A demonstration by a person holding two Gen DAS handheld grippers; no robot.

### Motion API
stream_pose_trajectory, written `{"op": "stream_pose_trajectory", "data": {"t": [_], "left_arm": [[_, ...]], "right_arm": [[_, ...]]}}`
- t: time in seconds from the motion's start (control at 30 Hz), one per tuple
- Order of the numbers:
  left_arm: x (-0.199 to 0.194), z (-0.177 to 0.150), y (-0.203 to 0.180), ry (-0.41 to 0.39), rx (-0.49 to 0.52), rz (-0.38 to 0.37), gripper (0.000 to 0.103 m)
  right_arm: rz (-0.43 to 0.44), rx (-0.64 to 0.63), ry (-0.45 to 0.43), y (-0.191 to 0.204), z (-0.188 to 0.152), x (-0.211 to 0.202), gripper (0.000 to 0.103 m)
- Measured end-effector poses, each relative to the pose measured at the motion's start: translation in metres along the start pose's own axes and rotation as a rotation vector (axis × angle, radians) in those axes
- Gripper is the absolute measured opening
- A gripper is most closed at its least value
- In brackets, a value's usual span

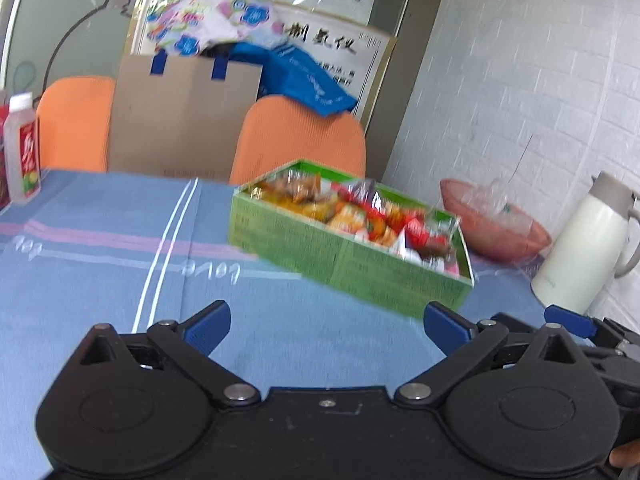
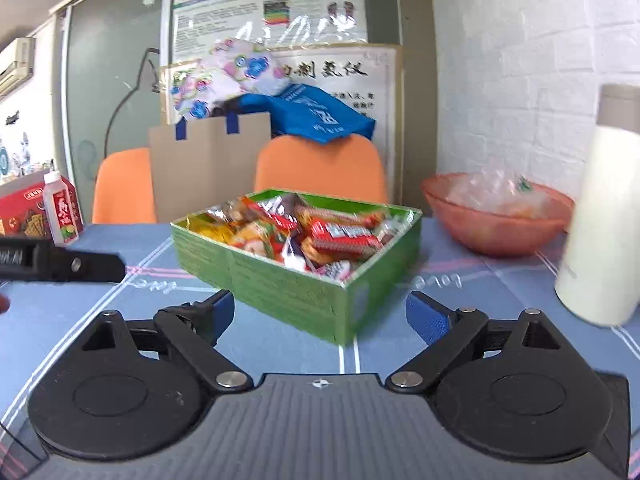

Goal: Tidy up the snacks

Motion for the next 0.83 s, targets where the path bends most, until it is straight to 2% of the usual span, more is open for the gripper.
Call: {"op": "stream_pose_trajectory", "data": {"t": [0.3,0.5,0.83], "left_arm": [[-0.009,-0.008,-0.008,0.002,0.082,0.059,0.103],[-0.015,-0.01,-0.007,-0.012,0.089,0.043,0.103],[-0.023,-0.005,-0.003,-0.041,0.107,0.063,0.103]], "right_arm": [[-0.01,0.003,0.026,0.008,-0.012,-0.01,0.103],[-0.01,0.003,0.026,0.01,-0.012,-0.013,0.103],[-0.003,-0.01,0.027,0.018,-0.012,-0.015,0.103]]}}
Point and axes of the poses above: each gripper's, at about its wrist camera, not at the fingertips, and x roughly the way its jaws point, y to its left, z to its top, the point moved 4 cm from there along x, roughly the way its jaws point, and after that the axes turned 15 degrees about -y, right-handed, at the moved point
